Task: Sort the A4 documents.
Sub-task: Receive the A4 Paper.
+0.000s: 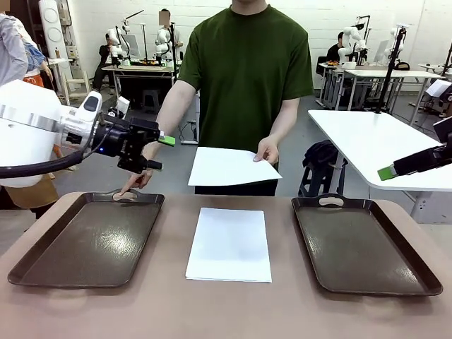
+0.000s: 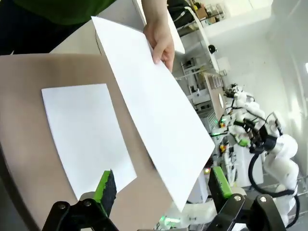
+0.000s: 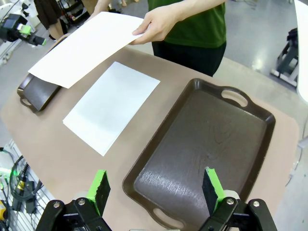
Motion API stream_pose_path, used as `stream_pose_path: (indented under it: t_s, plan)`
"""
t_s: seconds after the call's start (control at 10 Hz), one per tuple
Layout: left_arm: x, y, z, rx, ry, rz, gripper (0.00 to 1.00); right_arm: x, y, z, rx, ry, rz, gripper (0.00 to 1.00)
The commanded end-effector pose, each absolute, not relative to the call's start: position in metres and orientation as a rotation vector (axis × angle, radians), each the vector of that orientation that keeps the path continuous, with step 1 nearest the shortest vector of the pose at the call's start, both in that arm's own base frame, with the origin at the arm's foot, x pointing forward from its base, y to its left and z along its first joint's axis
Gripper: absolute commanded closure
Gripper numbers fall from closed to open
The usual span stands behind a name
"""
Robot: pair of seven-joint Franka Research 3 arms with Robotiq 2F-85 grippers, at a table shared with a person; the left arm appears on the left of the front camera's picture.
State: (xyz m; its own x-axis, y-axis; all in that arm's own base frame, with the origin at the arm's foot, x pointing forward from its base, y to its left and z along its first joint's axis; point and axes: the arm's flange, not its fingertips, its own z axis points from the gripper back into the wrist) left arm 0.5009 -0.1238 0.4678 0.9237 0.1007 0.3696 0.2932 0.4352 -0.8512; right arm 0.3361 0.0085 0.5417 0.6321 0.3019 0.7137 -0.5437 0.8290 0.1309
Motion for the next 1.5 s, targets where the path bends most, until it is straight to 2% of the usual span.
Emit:
stream_pose_path:
  t_s: [0.0,1.0,1.1,1.4]
  plan:
    - [0.517,-0.134,0.467,-1.154,-0.386,-0.078,0.0,0.338,0.008,0.541,0.371,-0.753,0.498,0.0]
    - [0.57,-0.194,0.418,-1.263,-0.205,0.037,0.0,0.338,0.008,0.541,0.371,-0.753,0.498,0.0]
    - [0.571,-0.193,0.415,-1.275,-0.22,0.056,0.06,0.338,0.008,0.541,0.371,-0.753,0.498,0.0]
    - [0.569,-0.19,0.413,-1.308,-0.213,0.06,0.38,0.338,0.008,0.541,0.371,-0.753,0.498,0.0]
